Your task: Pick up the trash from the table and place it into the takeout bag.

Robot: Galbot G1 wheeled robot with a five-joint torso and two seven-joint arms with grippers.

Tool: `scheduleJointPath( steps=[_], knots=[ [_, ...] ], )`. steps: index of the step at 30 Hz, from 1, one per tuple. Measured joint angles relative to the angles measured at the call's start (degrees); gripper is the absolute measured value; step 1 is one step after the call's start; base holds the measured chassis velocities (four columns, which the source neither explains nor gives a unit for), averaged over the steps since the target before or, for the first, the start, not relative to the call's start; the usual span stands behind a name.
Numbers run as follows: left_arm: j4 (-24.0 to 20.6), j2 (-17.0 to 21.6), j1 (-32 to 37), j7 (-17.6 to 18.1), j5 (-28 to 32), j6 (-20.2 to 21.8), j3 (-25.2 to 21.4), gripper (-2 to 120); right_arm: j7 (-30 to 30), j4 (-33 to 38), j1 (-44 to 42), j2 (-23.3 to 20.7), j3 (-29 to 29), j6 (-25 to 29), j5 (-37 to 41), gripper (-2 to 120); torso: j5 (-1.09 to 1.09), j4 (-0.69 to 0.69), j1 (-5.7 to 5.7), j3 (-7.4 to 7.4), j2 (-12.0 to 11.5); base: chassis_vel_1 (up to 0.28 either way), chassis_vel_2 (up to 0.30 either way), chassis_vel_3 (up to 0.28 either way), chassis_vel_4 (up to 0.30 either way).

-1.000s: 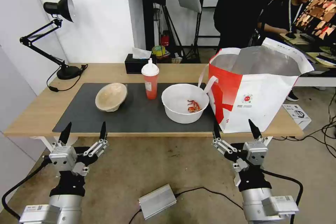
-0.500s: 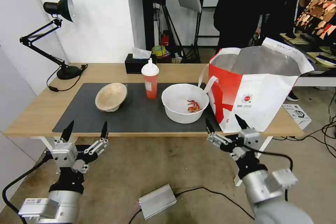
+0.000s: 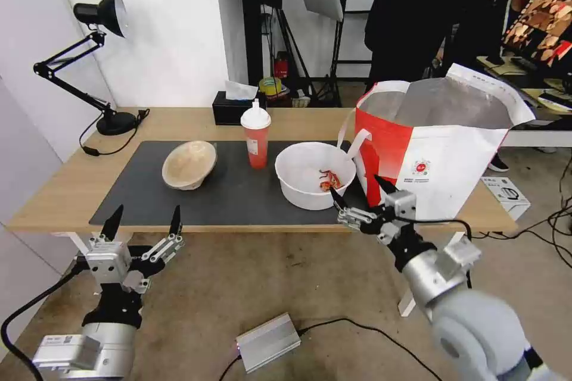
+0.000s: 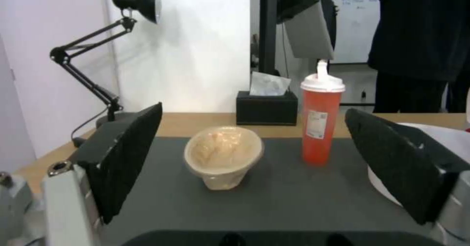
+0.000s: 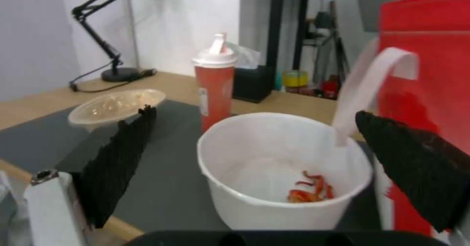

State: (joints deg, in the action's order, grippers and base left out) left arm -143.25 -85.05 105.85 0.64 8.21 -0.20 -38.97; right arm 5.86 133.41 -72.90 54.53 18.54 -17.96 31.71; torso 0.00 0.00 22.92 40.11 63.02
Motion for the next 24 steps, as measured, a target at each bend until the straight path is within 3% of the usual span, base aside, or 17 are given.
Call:
scheduleJointPath(
  steps=[5, 24],
  knots=[
    [0.00, -1.18, 0.30, 0.00, -0.87, -0.71, 0.01, 100, 1.75, -2.74, 5.93, -2.35, -5.13, -1.12, 2.52, 100, 0.00, 0.00, 0.00, 0.00, 0.00, 0.000, 0.000, 0.000, 0.000],
    [0.00, -2.29, 1.28, 0.06, -1.75, -1.68, -0.65, 100, 4.34, -11.94, 25.92, -4.89, -19.11, -6.26, 9.89, 100, -0.01, 0.00, 0.00, 0.00, 0.00, 0.000, 0.000, 0.000, 0.000]
  ],
)
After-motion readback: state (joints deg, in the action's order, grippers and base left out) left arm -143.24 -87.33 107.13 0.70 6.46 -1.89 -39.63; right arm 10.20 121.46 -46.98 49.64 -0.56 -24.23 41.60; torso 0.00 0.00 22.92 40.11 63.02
